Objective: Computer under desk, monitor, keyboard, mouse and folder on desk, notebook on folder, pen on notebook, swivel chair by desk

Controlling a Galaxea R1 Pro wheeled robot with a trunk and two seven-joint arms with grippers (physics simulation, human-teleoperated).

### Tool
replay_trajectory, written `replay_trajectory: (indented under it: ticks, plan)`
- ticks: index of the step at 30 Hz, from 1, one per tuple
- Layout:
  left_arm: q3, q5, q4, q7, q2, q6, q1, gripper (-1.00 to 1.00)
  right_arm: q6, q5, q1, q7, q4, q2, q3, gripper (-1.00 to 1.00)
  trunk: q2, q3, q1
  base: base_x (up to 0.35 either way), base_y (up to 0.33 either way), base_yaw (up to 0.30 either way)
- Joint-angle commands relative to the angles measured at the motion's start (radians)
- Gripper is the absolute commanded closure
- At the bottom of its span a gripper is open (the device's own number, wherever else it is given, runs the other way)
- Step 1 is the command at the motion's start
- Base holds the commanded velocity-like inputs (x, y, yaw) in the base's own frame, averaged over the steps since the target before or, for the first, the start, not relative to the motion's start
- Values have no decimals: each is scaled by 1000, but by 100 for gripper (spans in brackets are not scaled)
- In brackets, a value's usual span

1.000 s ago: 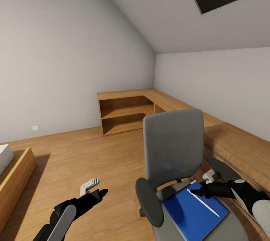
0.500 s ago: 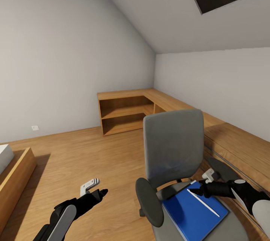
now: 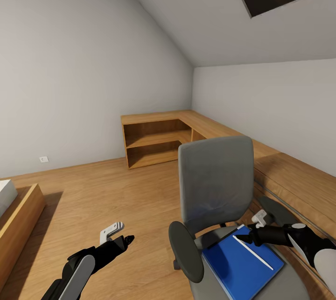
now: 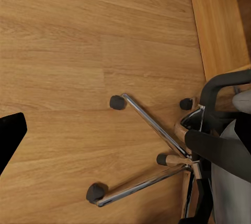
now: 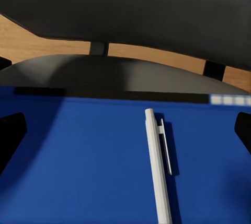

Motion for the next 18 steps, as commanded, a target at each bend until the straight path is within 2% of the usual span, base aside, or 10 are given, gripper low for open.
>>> replay_trajectory:
  ticks: [1, 18]
  plan:
    - [-2, 11, -1, 10, 1, 1, -1, -100, 2, 1, 0, 1, -1, -1, 4, -100, -1, -1, 0, 0, 0, 0]
    - [-3, 11, -1, 10, 1, 1, -1, -100, 3, 3, 0, -1, -1, 1, 7, -100, -1, -3, 0, 0, 0, 3]
